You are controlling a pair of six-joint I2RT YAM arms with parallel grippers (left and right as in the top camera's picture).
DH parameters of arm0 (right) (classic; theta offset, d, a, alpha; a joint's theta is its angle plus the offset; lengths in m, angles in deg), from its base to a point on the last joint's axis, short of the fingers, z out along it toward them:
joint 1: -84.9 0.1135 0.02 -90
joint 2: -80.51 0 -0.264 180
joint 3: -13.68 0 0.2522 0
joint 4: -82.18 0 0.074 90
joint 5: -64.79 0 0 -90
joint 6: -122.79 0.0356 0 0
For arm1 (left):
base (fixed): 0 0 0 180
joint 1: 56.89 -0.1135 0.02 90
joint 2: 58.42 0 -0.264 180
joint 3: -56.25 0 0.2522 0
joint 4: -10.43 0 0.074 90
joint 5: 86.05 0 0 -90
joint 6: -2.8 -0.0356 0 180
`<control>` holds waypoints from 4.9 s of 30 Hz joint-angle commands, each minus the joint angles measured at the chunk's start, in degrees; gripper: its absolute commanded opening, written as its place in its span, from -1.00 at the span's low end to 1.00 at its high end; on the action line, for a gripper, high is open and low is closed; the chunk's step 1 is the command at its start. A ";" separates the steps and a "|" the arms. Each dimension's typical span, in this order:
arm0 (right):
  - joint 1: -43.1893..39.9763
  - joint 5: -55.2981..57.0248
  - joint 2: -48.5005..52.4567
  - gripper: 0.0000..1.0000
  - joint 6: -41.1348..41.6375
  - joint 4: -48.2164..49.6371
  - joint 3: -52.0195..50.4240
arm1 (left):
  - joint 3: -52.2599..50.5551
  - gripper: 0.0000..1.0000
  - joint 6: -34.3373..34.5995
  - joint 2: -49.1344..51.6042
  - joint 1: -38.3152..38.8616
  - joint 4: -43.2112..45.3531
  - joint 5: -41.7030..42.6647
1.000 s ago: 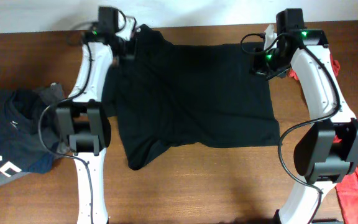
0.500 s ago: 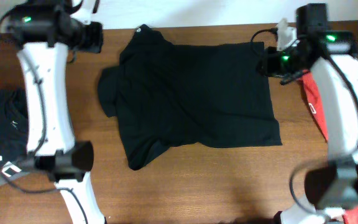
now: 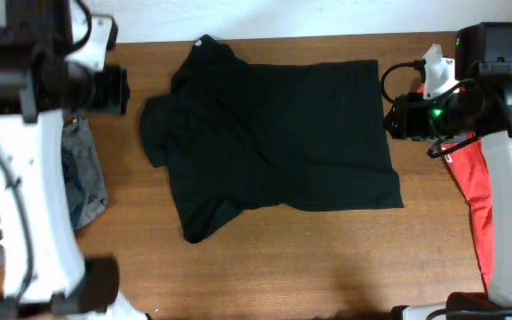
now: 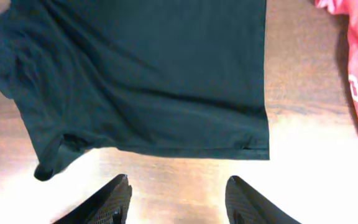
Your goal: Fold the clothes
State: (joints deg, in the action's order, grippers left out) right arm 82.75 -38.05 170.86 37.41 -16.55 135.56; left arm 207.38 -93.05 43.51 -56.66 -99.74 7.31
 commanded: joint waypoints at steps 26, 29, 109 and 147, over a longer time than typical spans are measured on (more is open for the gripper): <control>-3.80 -0.04 1.01 0.39 6.62 20.76 -41.31 | -92.41 -0.15 10.40 -10.78 1.86 46.47 17.90; -5.55 -0.24 1.01 0.39 6.62 20.59 -41.31 | -93.31 -0.31 10.80 -10.43 1.86 48.13 17.40; -7.30 -0.35 -15.58 -0.92 15.82 37.40 -59.52 | -73.44 -0.99 9.97 -28.26 -13.88 41.90 11.26; -7.30 -1.57 2.25 -0.92 15.80 73.29 -59.49 | -73.44 -0.58 5.55 -4.48 -6.32 81.99 15.76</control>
State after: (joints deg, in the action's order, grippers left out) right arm 75.51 -41.14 172.12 52.75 56.38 75.28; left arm 133.11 -86.75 37.19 -63.76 -19.13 23.46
